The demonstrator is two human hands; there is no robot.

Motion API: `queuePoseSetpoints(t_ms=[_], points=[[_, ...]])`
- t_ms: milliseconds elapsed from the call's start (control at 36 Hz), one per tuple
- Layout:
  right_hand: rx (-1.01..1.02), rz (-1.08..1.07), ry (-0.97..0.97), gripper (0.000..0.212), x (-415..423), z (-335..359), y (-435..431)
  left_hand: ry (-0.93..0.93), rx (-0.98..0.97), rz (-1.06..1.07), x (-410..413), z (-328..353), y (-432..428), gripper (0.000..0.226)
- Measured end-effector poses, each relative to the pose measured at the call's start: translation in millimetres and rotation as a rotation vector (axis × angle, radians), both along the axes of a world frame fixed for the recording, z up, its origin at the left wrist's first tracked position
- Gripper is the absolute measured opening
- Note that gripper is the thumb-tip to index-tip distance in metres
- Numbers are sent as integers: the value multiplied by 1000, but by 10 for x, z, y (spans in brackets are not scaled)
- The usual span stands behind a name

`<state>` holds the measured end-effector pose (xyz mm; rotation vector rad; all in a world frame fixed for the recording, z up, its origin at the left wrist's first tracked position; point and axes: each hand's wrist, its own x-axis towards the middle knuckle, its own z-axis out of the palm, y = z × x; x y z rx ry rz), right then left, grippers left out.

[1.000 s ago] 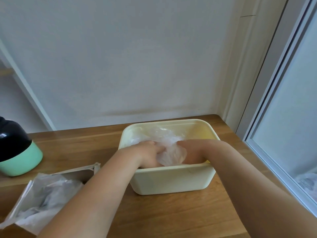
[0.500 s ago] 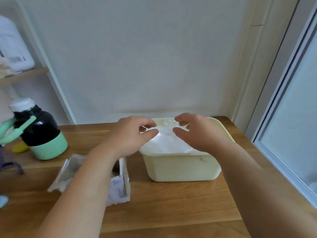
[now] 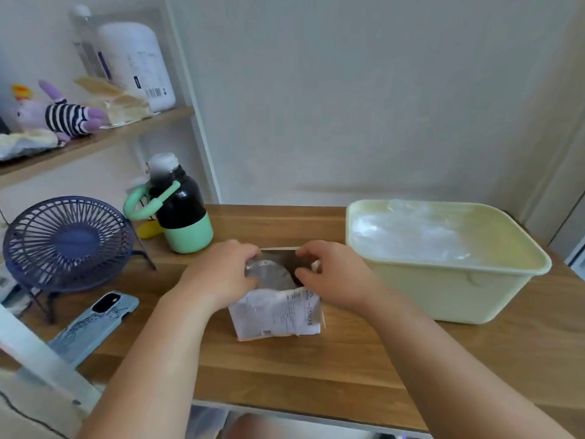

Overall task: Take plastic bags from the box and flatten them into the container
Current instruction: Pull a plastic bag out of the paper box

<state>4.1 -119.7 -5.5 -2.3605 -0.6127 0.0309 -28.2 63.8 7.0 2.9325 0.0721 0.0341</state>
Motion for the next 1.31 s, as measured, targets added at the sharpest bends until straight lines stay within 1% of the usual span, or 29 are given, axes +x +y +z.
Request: queuePoseSetpoints(t_ms=[111, 167, 250, 306, 361, 417, 444, 500, 556, 583, 639, 667, 695, 722, 750, 778, 806, 833, 917, 972, 1028, 1056, 1083, 1111, 1139, 1167, 1195, 1250, 1306], points=[[-45, 9, -28, 36, 19, -36, 13, -111, -13, -3, -21, -32, 26, 20], [-41, 14, -19, 34, 33, -35, 22, -222, -130, -26, -31, -24, 27, 16], [64, 1, 19, 33, 44, -31, 10, -492, -467, 5, -53, 89, -24, 11], [189, -1, 63, 46, 27, -9, -13, -625, -668, 80, -31, 159, -42, 9], [339, 30, 140, 68, 3, 27, -35, -657, -905, 137, -5, 212, -56, 10], [495, 69, 239, 86, -41, 108, -59, -590, -1152, 169, 11, 249, -84, 14], [554, 79, 274, 88, -62, 157, -77, -530, -1252, 178, 15, 261, -112, 15], [641, 83, 320, 77, -97, 250, -120, -427, -1377, 191, 22, 249, -169, 14], [770, 86, 377, 60, -116, 335, -203, -388, -1418, 181, 31, 230, -250, 14], [858, 103, 430, 50, -124, 369, -243, -371, -1423, 172, 40, 211, -283, 14], [1088, 172, 595, 22, -131, 428, -315, -341, -1417, 160, 66, 187, -332, 13], [1182, 192, 655, 18, -112, 436, -348, -331, -1406, 144, 82, 182, -362, 12], [1231, 185, 673, 20, -103, 438, -391, -322, -1385, 125, 98, 179, -401, 12], [1210, 173, 653, 18, -63, 407, -438, -313, -1361, 96, 114, 169, -436, 13], [1168, 152, 624, 23, -58, 414, -473, -302, -1339, 56, 125, 166, -485, 12], [1120, 170, 599, 33, -52, 406, -519, -289, -1319, 14, 138, 160, -539, 11], [1080, 188, 585, 39, -58, 404, -543, -275, -1301, -23, 129, 167, -582, 11], [1057, 200, 583, 38, -54, 405, -579, -267, -1291, -58, 133, 167, -629, 12], [1019, 208, 544, 24, -9, 405, -685, -241, -1318, -105, 170, 155, -723, 13], [1011, 182, 491, 26, 21, 382, -743, -247, -1413, -61, 222, 150, -761, 20], [1025, 162, 461, 27, 30, 362, -785, -239, -1642, 31, 276, 160, -766, 25], [1036, 154, 447, 27, 26, 360, -810, -203, -1764, 45, 305, 159, -766, 24], [1047, 140, 436, 27, 22, 363, -835, -129, -1828, 30, 317, 166, -769, 25], [1053, 131, 430, 26, 23, 362, -856, -24, -1829, -18, 329, 164, -781, 31], [1049, 123, 421, 25, 28, 353, -879, 91, -1788, -70, 321, 167, -809, 40], [1036, 117, 413, 24, 38, 344, -902, 159, -1748, -108, 330, 143, -844, 44], [1020, 110, 406, 26, 37, 346, -916, 177, -1732, -124, 337, 134, -890, 42], [981, 141, 436, 31, 49, 343, -960, 99, -1742, -103, 388, 134, -970, 34], [911, 230, 523, 24, 62, 355, -1054, -4, -1767, -97, 439, 174, -1019, 24]])
